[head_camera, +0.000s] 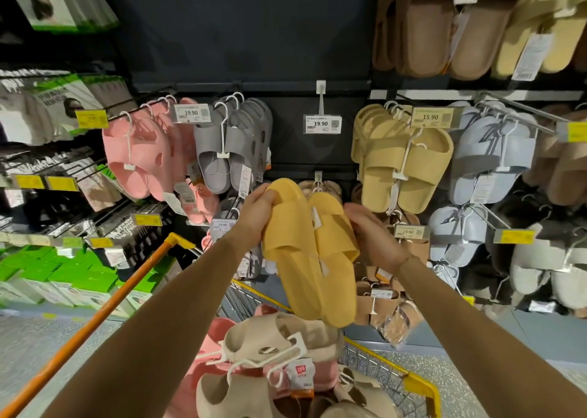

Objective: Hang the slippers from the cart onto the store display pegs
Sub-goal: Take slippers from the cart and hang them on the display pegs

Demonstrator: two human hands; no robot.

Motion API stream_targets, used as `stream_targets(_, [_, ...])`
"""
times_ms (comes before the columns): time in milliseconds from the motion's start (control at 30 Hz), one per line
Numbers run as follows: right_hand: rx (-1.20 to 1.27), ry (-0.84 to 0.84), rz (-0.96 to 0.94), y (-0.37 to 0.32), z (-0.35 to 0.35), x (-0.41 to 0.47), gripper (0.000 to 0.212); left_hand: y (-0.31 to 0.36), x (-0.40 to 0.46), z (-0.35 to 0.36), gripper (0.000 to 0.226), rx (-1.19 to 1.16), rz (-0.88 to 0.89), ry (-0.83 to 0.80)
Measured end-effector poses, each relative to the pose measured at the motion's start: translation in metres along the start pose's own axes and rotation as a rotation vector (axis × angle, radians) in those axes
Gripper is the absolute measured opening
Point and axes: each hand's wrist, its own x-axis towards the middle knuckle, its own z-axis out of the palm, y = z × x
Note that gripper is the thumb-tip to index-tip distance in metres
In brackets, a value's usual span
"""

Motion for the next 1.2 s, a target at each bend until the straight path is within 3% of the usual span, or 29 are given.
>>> stream_targets(67, [-0.315, 0.215, -0.242, -0.01, 0.013, 0.005, 0.023, -0.002, -0.002, 0.0, 0.048, 0.037, 0.006, -0.024])
stream_targets(133, [-0.626, 0.171, -0.375, -0.022, 0.032, 0.006, 0.019, -0.005, -0.004, 0.001, 0.047, 0.046, 0.015, -0.026])
stream_targets(200, [-0.778, 0.097, -0.319, -0.028, 0.045, 0.008, 0.027, -0.013, 0.001, 0.001, 0.05, 0.046, 0.01, -0.011])
stream_targets(300, [-0.747, 0.071, -0.209, -0.029, 0.051, 0.011, 0.031, -0.013, -0.008, -0.002, 0.052, 0.021, -0.009, 0.015])
stream_targets(433, [-0.767, 0.056, -0.198, -0.025, 0.052, 0.007, 0.031, -0.006, -0.022, 0.0, 0.022, 0.045, 0.013, -0.001])
stream_targets(533, [-0.751, 0.262, -0.258, -0.018, 0.05, 0.004, 0.024, -0.012, -0.018, 0.001, 0.021, 0.111, 0.047, 0.007])
stream_targets(600, [-0.608, 0.395, -0.27, -0.018, 0.047, 0.0, 0.019, -0.015, -0.016, 0.0, 0.022, 0.135, 0.05, 0.013])
stream_targets(767, [-0.256, 0.392, -0.257, -0.014, 0.041, -0.014, 0.016, -0.018, -0.015, -0.002, 0.019, -0.014, -0.023, 0.07])
stream_targets(867, [-0.051, 0.374, -0.247, -0.007, 0.043, -0.02, 0.009, -0.018, -0.014, -0.002, 0.043, -0.094, -0.076, 0.083])
stream_targets(1033, [-0.117, 0.293, -0.202, 0.005, 0.052, -0.026, 0.014, -0.012, -0.016, 0.004, 0.047, -0.117, -0.117, 0.037])
stream_targets(1133, [-0.231, 0.328, -0.232, 0.002, 0.054, -0.026, 0.013, -0.013, -0.016, 0.004, 0.035, -0.095, -0.127, 0.005])
stream_targets(1200, [-0.253, 0.372, -0.292, -0.001, 0.057, -0.026, 0.01, -0.014, -0.016, 0.004, 0.04, -0.118, -0.155, -0.004])
